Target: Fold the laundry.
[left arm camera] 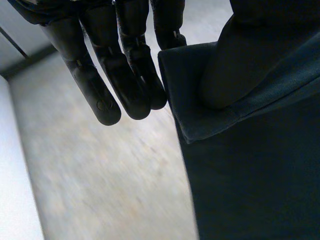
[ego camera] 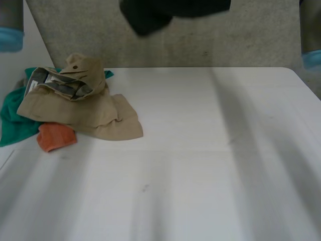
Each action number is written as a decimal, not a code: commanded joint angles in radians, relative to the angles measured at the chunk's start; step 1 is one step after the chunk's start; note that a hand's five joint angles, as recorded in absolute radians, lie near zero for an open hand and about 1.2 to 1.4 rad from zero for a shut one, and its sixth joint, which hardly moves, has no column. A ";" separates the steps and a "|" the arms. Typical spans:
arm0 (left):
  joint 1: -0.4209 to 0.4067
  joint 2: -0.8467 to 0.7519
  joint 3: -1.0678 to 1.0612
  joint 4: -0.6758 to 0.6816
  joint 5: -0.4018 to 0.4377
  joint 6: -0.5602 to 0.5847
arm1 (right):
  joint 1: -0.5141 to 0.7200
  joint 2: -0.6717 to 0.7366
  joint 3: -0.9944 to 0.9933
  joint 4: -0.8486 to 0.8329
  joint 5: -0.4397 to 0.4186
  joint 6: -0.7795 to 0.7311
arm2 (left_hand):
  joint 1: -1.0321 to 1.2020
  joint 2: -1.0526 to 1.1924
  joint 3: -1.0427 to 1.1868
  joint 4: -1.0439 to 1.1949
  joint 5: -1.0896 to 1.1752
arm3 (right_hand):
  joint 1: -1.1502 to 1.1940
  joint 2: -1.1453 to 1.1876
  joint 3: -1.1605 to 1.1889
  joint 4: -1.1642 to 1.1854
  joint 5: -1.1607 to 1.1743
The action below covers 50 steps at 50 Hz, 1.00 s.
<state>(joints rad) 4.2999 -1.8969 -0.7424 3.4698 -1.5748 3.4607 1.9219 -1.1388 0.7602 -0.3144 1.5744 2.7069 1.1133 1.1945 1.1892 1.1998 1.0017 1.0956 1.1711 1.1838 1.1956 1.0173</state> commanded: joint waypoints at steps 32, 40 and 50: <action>-0.140 0.051 -0.896 -0.408 -0.034 0.118 | -0.026 0.004 0.723 0.449 -0.086 -0.349 | 0.283 0.202 0.207 0.196 0.220 | 0.301 0.225 0.213 0.201 0.204; -0.189 0.188 -1.037 -0.681 0.009 0.195 | -0.076 -0.205 0.945 0.728 -0.086 -0.559 | 0.283 0.202 0.207 0.196 0.220 | 0.301 0.225 0.213 0.201 0.204; -0.195 0.177 -0.922 -0.672 0.056 0.258 | -0.096 -0.221 1.009 0.623 -0.165 -0.589 | -0.939 -1.020 -1.015 -1.025 -1.002 | 0.301 0.225 0.213 0.201 0.204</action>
<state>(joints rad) 4.1031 -1.7007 -1.7684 2.7230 -1.5552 3.6925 1.8322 -1.3877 1.7587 0.4021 1.4441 2.0981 0.6602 0.7335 0.7561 0.7513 0.5827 1.0956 1.1711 1.1838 1.1959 1.0177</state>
